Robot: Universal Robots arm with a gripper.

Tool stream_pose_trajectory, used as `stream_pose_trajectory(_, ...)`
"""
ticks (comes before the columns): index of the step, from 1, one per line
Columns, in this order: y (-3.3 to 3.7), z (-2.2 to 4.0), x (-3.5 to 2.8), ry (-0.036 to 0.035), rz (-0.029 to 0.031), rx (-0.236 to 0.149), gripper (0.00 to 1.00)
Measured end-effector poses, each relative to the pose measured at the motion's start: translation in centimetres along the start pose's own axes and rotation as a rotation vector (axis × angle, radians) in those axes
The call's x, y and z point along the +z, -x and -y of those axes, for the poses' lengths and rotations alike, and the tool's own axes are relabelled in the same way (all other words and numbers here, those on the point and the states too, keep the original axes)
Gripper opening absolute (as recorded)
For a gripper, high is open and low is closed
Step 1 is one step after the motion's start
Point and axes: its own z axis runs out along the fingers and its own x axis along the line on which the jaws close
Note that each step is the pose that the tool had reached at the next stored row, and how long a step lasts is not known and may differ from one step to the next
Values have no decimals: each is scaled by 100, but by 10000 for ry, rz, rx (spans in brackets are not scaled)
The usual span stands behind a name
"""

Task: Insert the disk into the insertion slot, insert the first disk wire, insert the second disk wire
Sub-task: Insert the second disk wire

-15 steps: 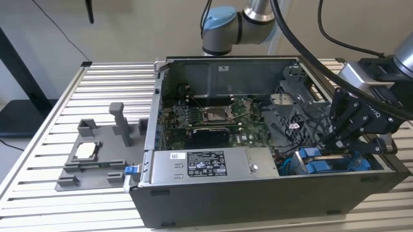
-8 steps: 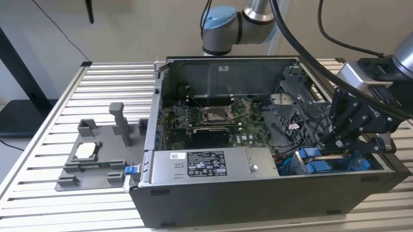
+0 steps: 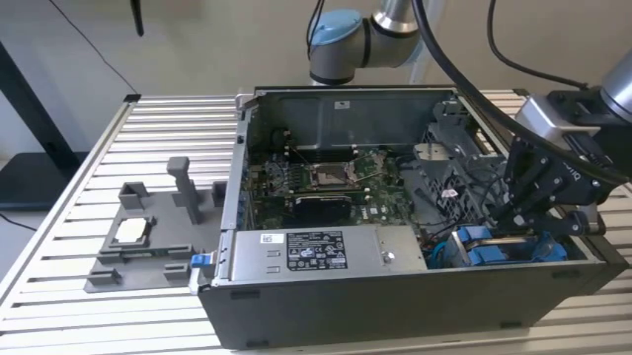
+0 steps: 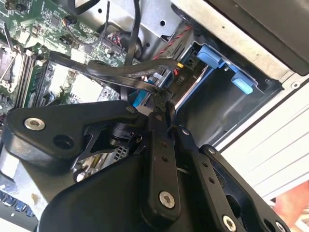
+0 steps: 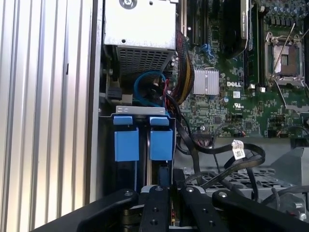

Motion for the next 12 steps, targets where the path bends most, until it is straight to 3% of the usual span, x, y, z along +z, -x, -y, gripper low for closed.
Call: stream_pose_trajectory(12, -7, 8, 47, -13, -27, 93, 16)
